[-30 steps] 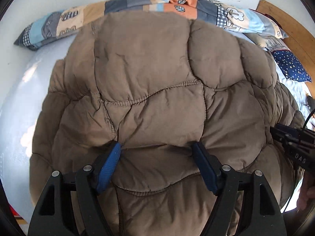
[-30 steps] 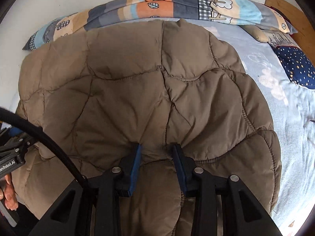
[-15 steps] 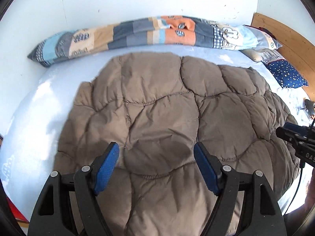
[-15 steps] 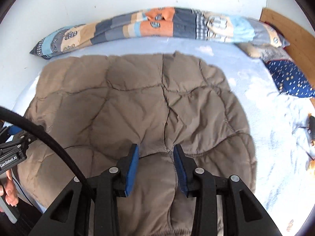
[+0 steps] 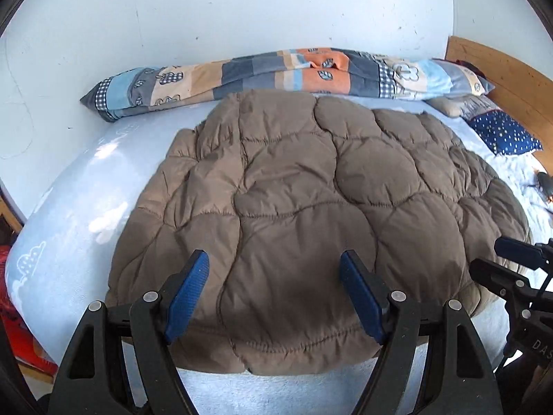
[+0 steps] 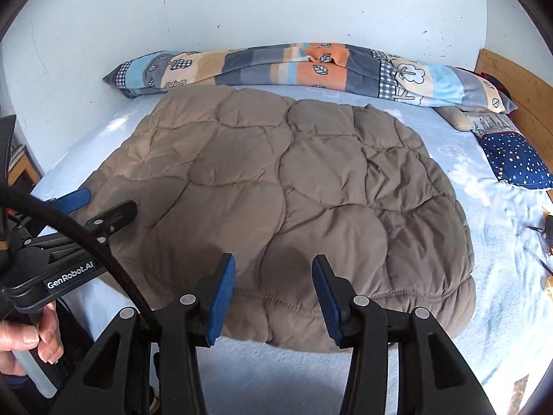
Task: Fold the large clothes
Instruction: 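Open both grippers and pull them back from the folded jacket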
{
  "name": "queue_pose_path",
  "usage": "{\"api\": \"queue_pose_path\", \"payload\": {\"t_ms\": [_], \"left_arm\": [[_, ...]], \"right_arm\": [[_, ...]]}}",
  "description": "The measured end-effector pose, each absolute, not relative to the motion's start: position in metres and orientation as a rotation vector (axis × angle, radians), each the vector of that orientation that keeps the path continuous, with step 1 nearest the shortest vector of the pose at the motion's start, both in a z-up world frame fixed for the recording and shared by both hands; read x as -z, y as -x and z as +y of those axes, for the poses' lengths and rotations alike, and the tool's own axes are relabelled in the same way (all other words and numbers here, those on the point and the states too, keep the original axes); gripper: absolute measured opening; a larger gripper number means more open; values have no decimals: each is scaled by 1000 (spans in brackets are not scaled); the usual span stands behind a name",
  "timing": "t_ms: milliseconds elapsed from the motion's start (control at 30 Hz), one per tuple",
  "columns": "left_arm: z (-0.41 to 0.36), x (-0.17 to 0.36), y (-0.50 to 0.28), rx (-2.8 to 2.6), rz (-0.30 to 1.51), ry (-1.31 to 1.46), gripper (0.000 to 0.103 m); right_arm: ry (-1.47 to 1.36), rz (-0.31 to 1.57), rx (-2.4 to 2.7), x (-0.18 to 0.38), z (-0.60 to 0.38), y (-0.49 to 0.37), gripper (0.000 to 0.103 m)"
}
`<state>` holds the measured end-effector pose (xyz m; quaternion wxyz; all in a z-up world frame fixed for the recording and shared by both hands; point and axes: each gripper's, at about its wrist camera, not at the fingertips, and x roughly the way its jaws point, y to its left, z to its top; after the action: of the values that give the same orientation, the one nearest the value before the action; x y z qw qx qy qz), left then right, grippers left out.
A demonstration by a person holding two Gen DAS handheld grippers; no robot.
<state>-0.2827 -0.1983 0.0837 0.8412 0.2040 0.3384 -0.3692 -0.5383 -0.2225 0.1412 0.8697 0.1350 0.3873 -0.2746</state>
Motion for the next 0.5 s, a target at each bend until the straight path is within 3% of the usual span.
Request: {"api": "queue_pose_path", "payload": {"t_ms": [500], "left_arm": [[-207, -52, 280, 756, 742, -536, 85]], "right_arm": [[-299, 950, 594, -96, -234, 523, 60]]}}
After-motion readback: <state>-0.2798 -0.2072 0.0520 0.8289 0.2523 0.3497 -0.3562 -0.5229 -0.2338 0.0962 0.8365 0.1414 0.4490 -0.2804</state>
